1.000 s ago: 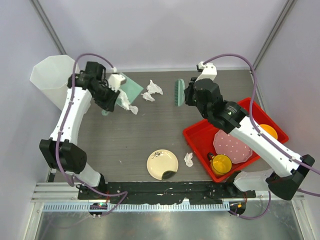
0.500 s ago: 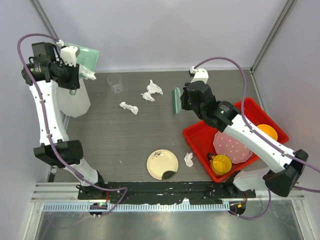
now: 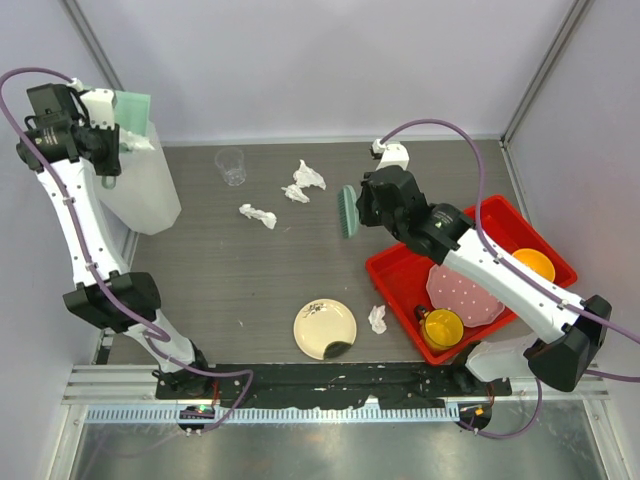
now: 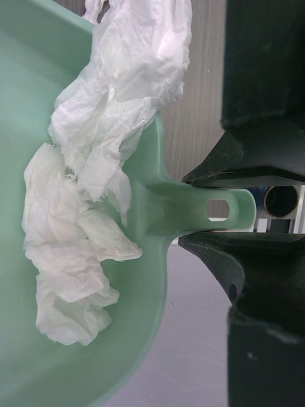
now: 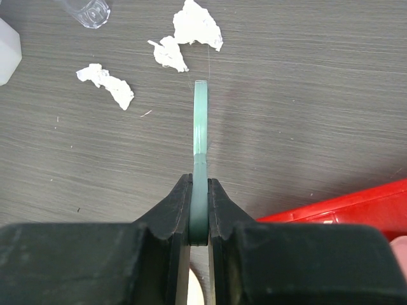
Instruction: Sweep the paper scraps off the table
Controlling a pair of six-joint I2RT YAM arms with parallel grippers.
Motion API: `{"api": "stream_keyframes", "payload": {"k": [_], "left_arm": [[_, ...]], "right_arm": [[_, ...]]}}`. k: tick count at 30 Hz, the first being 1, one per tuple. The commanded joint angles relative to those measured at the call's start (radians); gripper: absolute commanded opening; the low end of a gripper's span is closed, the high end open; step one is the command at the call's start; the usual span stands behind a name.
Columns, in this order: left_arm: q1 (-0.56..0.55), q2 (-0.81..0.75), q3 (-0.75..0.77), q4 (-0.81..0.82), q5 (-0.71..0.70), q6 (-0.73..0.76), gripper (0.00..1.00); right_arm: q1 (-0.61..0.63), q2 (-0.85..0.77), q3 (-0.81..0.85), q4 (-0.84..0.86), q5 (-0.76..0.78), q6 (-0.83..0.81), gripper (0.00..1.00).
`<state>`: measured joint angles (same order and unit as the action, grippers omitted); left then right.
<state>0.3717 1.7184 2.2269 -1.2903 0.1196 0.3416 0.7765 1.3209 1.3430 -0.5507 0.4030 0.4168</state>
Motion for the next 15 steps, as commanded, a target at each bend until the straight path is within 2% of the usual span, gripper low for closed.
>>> {"api": "stream_keyframes", "payload": {"k": [1, 8, 15], "left_arm": [[0.022, 0.009, 0.036, 0.088, -0.077, -0.012, 0.00], [0.023, -0.011, -0.001, 0.212, -0.265, 0.013, 0.00], [0.022, -0.039, -0.101, 0.353, -0.486, 0.141, 0.00]], "right_arm": [[-0.005, -0.006, 0.002, 0.040, -0.016, -0.010, 0.01], [-0.003, 0.006, 0.005, 0.046, -0.047, -0.018, 0.01], [-0.003, 0.004, -0.001, 0.044, -0.059, -0.012, 0.01]]}}
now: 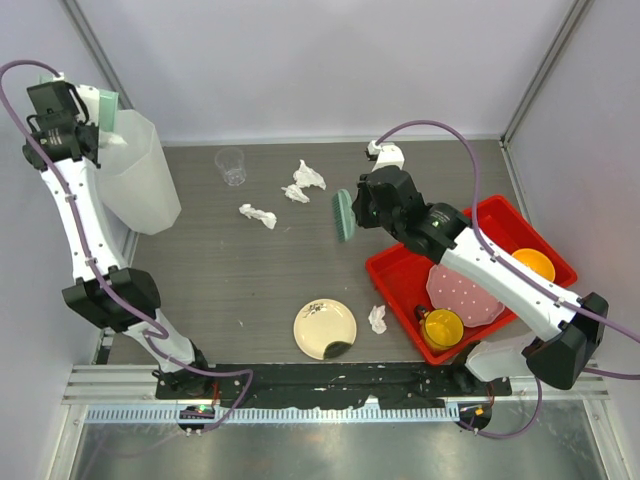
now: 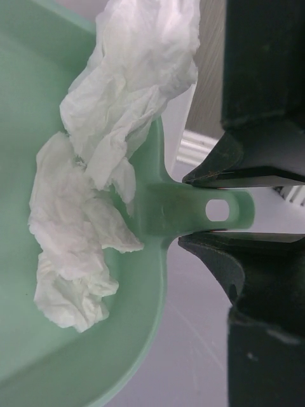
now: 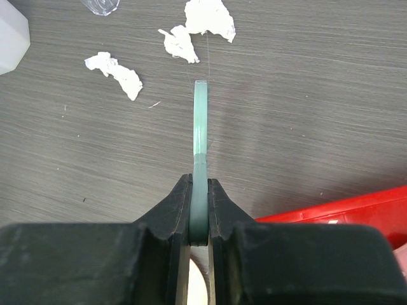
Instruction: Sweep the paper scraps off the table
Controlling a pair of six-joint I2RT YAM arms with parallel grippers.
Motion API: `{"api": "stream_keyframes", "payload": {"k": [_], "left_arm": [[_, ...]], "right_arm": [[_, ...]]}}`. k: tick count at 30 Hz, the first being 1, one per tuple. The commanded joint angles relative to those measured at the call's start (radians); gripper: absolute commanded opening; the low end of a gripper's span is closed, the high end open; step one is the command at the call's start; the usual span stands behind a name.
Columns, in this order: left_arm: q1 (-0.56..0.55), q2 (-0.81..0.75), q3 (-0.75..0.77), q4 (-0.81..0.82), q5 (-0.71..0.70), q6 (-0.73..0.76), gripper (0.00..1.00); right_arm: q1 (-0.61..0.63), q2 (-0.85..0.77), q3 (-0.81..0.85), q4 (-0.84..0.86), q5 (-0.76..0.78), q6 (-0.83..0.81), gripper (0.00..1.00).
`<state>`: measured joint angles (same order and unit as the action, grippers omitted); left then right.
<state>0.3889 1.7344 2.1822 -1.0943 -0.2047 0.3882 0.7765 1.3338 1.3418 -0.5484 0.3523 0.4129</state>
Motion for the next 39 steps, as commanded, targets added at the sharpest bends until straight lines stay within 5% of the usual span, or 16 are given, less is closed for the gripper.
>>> {"api": "stream_keyframes", "payload": {"k": [1, 7, 10, 22, 33, 37, 39], "left_arm": [[0.007, -0.062, -0.100, 0.184, -0.224, 0.118, 0.00], [-0.008, -0.133, -0.315, 0.460, -0.421, 0.344, 0.00], [-0.033, -0.190, -0.477, 0.772, -0.522, 0.493, 0.00], [-0.081, -0.196, -0.877, 1.713, -0.538, 1.267, 0.00], [-0.081, -0.193, -1.032, 2.042, -0.340, 1.488, 0.00], [-0.081, -0.212, -0.974, 1.968, -0.387, 1.393, 0.00], [-0.081, -0.248, -0.905, 1.818, -0.421, 1.206, 0.00]], "right_arm": [[-0.003, -0.008, -0.001, 0.044, -0.013, -0.008, 0.01], [-0.003, -0.008, -0.003, 0.044, -0.019, -0.008, 0.01], [-0.003, -0.007, -0.003, 0.045, -0.027, -0.008, 0.01], [-0.003, -0.021, -0.010, 0.047, -0.036, -0.006, 0.01], [-0.003, -0.018, -0.006, 0.047, -0.058, -0.013, 0.01], [-0.003, -0.016, 0.028, 0.016, -0.085, -0.034, 0.01], [0.001, -0.005, 0.052, -0.021, -0.166, -0.063, 0.01]]}}
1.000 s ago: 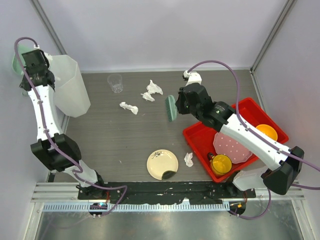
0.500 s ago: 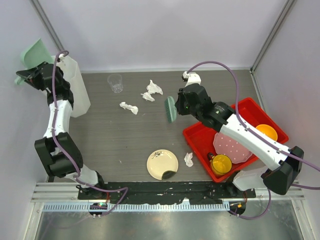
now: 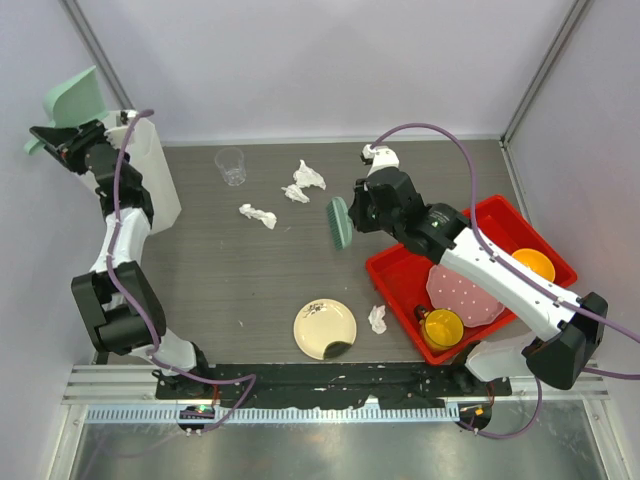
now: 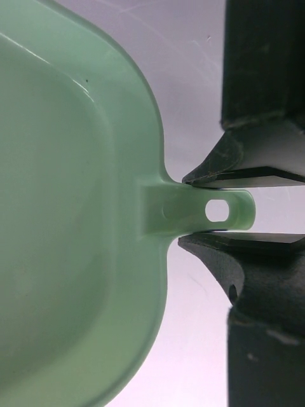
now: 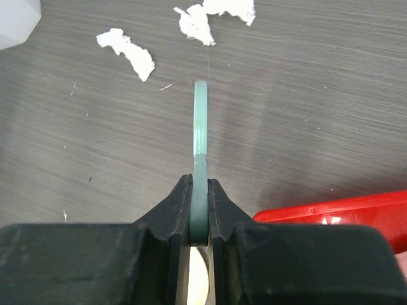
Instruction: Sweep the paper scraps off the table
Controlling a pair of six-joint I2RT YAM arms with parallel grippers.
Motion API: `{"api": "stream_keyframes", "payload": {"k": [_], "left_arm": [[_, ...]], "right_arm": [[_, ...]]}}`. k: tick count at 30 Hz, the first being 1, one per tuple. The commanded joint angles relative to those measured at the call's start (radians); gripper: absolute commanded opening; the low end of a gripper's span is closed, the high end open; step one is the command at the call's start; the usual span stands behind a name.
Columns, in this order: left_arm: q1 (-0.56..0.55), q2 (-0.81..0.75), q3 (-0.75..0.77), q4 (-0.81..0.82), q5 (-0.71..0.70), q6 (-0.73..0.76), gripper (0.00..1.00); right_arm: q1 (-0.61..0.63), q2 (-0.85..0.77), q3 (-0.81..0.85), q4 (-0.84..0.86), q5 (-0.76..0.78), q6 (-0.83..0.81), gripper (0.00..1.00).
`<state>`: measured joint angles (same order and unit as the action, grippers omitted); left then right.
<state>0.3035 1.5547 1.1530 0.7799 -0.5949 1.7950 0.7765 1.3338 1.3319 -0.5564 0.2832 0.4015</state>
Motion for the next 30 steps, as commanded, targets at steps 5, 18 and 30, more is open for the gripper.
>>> {"api": "stream_keyframes", "payload": {"k": [5, 18, 30], "left_arm": [[0.002, -0.228, 0.362, -0.962, 0.136, -0.764, 0.00], [-0.089, -0.369, 0.317, -1.649, 0.533, -1.019, 0.00], [-0.188, -0.395, 0.076, -1.802, 0.624, -1.071, 0.00]], "right_arm": [[0.053, -0.005, 0.145, -0.181, -0.180, -0.183, 0.01], [0.328, 0.024, 0.234, -0.773, -0.062, 0.015, 0.01], [0.365, -0.104, 0.024, -0.797, -0.029, 0.276, 0.01]]}}
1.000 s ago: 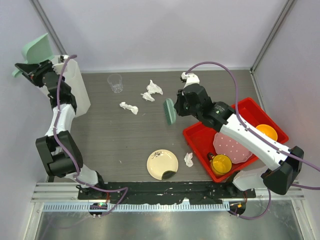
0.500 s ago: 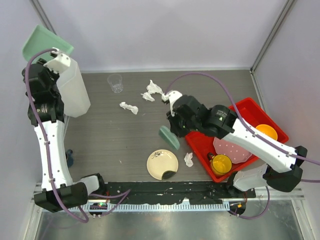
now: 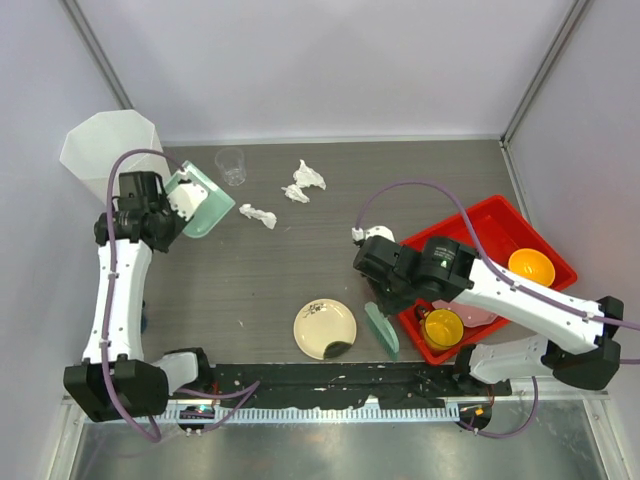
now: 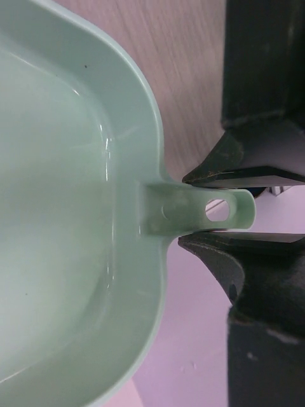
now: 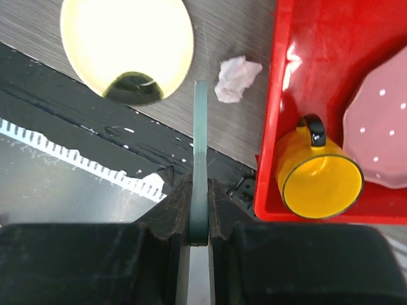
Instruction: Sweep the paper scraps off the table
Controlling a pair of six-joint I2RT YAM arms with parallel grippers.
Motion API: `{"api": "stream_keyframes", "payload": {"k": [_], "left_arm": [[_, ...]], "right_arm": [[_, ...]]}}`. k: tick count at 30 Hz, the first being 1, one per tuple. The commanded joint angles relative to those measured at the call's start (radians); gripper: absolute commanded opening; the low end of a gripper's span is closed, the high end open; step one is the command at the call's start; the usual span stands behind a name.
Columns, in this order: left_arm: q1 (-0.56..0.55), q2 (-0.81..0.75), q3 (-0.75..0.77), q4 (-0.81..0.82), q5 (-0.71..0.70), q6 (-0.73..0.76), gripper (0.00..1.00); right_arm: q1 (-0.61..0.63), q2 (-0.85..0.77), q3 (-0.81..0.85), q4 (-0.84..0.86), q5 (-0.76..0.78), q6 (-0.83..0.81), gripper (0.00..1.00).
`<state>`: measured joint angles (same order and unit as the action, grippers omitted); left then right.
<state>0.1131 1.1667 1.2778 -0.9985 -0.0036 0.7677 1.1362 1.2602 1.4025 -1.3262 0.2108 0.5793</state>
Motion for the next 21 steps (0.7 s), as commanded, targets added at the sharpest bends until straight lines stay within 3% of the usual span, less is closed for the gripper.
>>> {"api": "stream_keyframes", "payload": {"k": [1, 6, 15, 21], "left_arm": [[0.000, 0.004, -0.060, -0.026, 0.034, -0.045, 0.00], [0.000, 0.088, -0.132, -0.022, 0.013, -0.064, 0.00], [0.000, 0.159, -0.296, 0.096, -0.108, -0.016, 0.00], [0.000, 0.226, -0.307, 0.109, -0.114, -0.005, 0.00]], "right_arm": [[0.005, -0.028, -0.068, -0.022, 0.076, 0.100, 0.01], [0.002, 0.014, -0.086, 0.087, 0.177, 0.053, 0.01], [-0.098, 0.120, -0.109, 0.381, 0.216, -0.114, 0.01], [-0.156, 0.250, 0.045, 0.538, 0.196, -0.260, 0.01]]}}
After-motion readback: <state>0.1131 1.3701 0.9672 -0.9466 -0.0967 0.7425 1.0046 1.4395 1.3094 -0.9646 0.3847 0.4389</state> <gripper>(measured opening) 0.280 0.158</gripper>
